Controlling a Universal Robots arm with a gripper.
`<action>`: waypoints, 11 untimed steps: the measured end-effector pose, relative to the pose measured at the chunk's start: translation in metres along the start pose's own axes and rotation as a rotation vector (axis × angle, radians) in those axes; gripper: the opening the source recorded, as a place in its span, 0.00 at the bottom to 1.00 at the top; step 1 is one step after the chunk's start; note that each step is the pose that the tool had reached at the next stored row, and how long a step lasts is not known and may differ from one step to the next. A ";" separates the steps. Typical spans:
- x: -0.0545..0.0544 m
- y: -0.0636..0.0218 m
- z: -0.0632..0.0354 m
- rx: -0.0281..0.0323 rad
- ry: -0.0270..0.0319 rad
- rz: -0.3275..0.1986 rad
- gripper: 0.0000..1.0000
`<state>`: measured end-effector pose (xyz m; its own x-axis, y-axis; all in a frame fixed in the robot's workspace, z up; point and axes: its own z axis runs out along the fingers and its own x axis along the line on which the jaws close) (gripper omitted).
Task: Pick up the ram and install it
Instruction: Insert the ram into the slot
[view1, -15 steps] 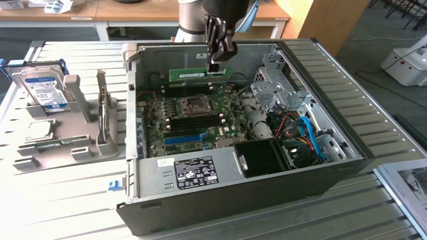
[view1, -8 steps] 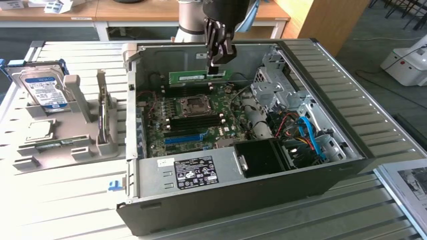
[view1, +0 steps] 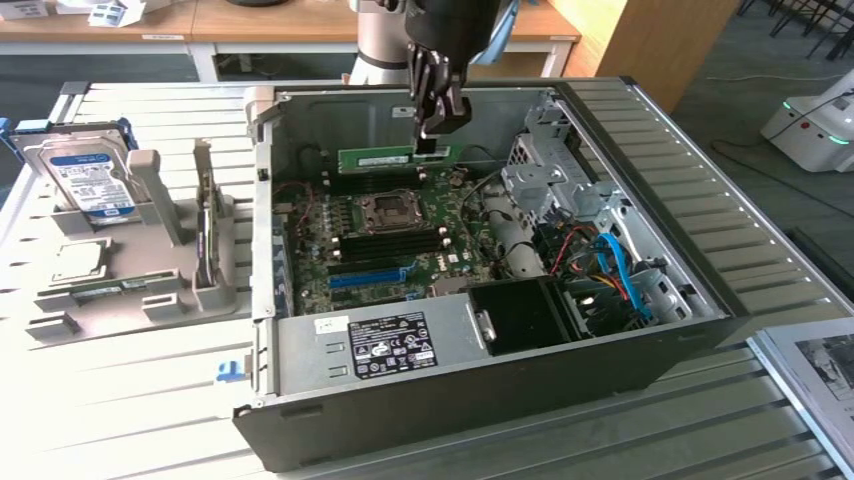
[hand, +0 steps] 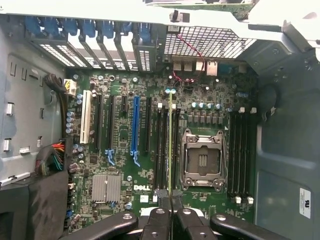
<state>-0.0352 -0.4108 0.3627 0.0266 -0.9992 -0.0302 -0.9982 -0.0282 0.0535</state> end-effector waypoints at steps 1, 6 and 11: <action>0.000 0.0000 0.0007 0.0000 0.0000 0.000 0.12; 0.000 -0.0002 0.0038 0.0000 0.0001 0.000 0.12; 0.000 -0.0003 0.0063 0.0000 0.0001 0.000 0.12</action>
<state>-0.0352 -0.4108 0.3563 0.0266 -0.9992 -0.0302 -0.9982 -0.0282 0.0535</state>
